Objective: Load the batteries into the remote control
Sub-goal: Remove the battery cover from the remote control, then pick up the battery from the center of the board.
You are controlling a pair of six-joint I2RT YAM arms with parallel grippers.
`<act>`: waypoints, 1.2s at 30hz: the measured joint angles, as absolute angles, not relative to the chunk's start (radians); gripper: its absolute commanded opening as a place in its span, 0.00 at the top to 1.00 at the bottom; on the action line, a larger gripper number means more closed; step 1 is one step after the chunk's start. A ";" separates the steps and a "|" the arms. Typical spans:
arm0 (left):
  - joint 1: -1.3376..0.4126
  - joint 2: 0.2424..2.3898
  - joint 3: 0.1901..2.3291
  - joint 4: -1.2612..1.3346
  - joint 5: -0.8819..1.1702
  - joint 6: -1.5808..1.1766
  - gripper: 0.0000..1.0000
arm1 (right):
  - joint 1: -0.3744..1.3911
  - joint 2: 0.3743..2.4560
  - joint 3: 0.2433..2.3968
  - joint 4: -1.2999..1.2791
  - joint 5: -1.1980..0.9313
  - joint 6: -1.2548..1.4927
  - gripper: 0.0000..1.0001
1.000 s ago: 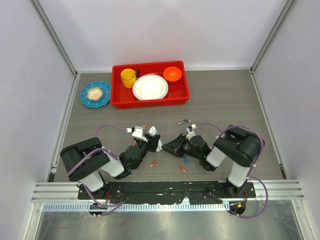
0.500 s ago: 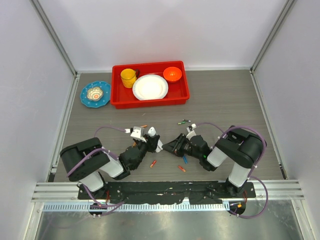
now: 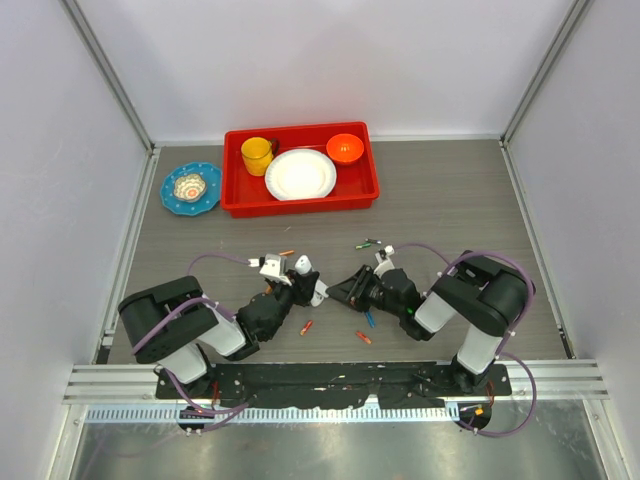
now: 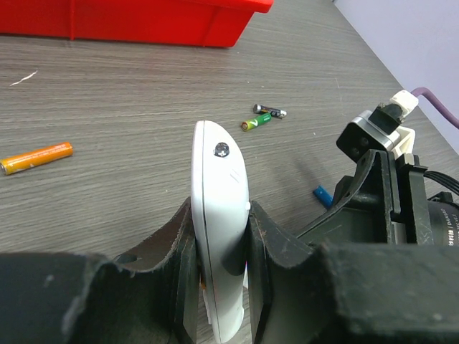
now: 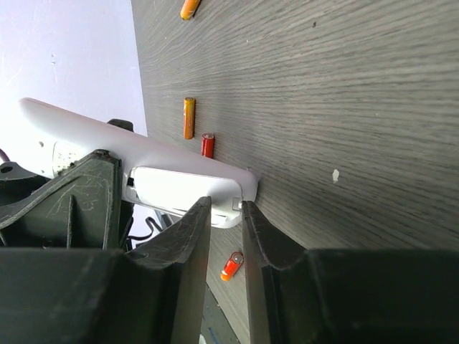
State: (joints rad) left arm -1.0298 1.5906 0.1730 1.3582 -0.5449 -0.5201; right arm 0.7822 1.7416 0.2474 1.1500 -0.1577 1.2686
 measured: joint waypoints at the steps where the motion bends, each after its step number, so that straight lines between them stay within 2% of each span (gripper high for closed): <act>1: -1.030 1.591 0.173 1.358 -0.545 -0.521 1.00 | 0.781 1.739 0.249 1.146 -0.158 1.264 0.69; 8: -1.032 1.591 0.173 1.358 -0.533 -0.525 1.00 | 0.781 1.738 0.255 1.142 -0.159 1.254 0.64; 18: -1.033 1.591 0.173 1.357 -0.532 -0.526 1.00 | 0.781 1.679 0.255 1.105 -0.160 1.244 0.52; 32: -1.034 1.593 0.173 1.355 -0.557 -0.550 1.00 | 0.779 1.586 0.259 0.980 -0.158 1.191 0.51; 36: -1.034 1.592 0.169 1.357 -0.588 -0.546 1.00 | 0.757 1.462 0.262 0.860 -0.155 1.132 0.50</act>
